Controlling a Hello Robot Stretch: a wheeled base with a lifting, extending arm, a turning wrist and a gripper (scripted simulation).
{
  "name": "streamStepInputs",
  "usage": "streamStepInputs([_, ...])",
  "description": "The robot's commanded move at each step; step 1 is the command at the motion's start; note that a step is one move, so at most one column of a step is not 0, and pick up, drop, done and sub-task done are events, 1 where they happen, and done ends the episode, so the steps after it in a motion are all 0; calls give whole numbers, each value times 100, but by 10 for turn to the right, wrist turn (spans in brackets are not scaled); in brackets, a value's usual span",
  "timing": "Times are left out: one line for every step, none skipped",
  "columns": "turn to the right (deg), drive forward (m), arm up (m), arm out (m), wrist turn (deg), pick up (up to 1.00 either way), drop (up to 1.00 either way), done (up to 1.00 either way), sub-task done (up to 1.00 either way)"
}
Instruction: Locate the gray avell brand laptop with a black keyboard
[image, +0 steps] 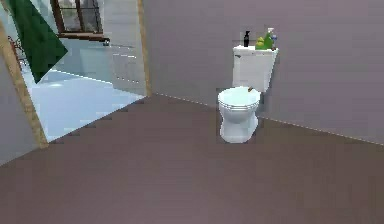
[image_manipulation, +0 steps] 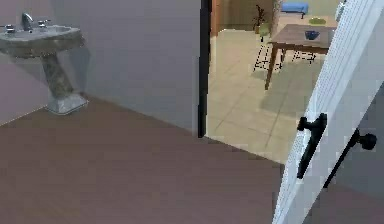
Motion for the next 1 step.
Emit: streamStepInputs([-210, 0, 0, 0, 0, 0, 0, 0, 0])
